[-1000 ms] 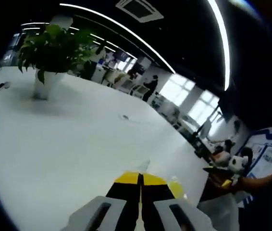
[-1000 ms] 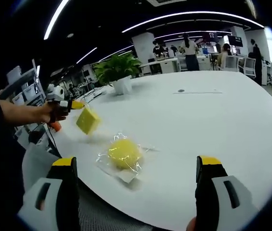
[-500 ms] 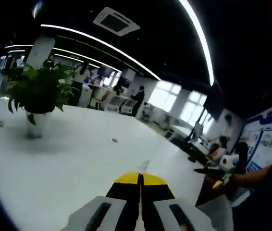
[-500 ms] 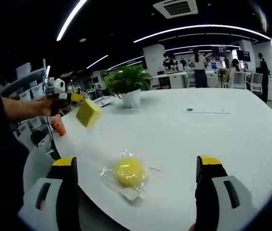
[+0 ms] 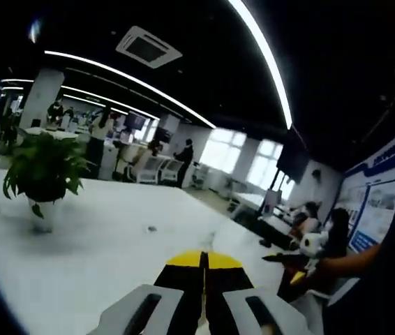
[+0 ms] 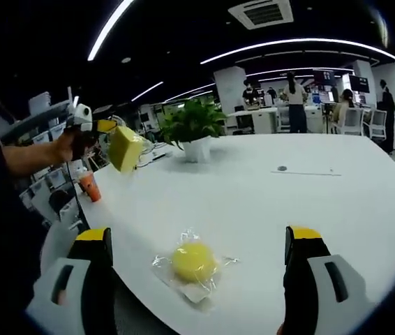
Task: Compare the silicone blocks by pressing each to a similar depth, holding the contact briefly, and releasing to observe deformation and rebound differences across the visible hardness samples.
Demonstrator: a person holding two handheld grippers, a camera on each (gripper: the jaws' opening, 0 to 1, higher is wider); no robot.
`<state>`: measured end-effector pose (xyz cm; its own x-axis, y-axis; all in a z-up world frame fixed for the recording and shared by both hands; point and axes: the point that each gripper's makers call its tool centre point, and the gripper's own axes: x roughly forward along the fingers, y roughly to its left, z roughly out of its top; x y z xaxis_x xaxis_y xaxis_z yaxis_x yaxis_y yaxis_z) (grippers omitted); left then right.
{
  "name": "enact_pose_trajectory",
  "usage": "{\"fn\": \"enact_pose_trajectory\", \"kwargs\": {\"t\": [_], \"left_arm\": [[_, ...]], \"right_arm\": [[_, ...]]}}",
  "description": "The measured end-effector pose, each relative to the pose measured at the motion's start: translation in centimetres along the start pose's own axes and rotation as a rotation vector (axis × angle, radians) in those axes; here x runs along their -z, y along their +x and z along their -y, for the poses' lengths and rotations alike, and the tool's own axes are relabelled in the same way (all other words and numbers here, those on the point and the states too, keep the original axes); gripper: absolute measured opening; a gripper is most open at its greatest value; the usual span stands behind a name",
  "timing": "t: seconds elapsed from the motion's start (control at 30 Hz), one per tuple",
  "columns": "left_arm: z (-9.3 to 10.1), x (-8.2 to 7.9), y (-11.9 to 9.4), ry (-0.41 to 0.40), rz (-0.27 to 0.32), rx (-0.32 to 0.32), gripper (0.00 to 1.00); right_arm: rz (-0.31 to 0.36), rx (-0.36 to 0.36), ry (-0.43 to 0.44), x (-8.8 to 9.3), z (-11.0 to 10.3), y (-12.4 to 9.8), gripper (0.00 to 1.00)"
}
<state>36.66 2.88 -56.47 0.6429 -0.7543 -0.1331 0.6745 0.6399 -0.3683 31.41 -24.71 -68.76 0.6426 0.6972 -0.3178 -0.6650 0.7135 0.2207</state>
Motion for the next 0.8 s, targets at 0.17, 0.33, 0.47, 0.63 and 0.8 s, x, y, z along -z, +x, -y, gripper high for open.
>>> {"fn": "enact_pose_trajectory", "kwargs": {"t": [0.17, 0.33, 0.47, 0.63, 0.8], "left_arm": [[0.8, -0.1, -0.2, 0.006, -0.001, 0.018, 0.00], [2.4, -0.3, 0.2, 0.020, 0.001, 0.059, 0.00], [4.1, -0.5, 0.8, 0.024, 0.010, 0.101, 0.00], [6.3, -0.7, 1.3, 0.035, 0.010, 0.148, 0.00], [7.9, -0.7, 1.8, 0.040, 0.003, 0.194, 0.00]], "right_arm": [[0.010, -0.019, -0.015, -1.1, -0.4, 0.4, 0.96], [0.078, -0.128, -0.088, -2.9, -2.0, 1.6, 0.92], [0.064, -0.194, -0.078, -3.5, -3.3, 2.7, 0.88], [0.097, -0.255, -0.078, -5.0, -4.6, 3.7, 0.84], [0.106, -0.344, -0.116, -5.8, -7.2, 4.9, 0.83]]}}
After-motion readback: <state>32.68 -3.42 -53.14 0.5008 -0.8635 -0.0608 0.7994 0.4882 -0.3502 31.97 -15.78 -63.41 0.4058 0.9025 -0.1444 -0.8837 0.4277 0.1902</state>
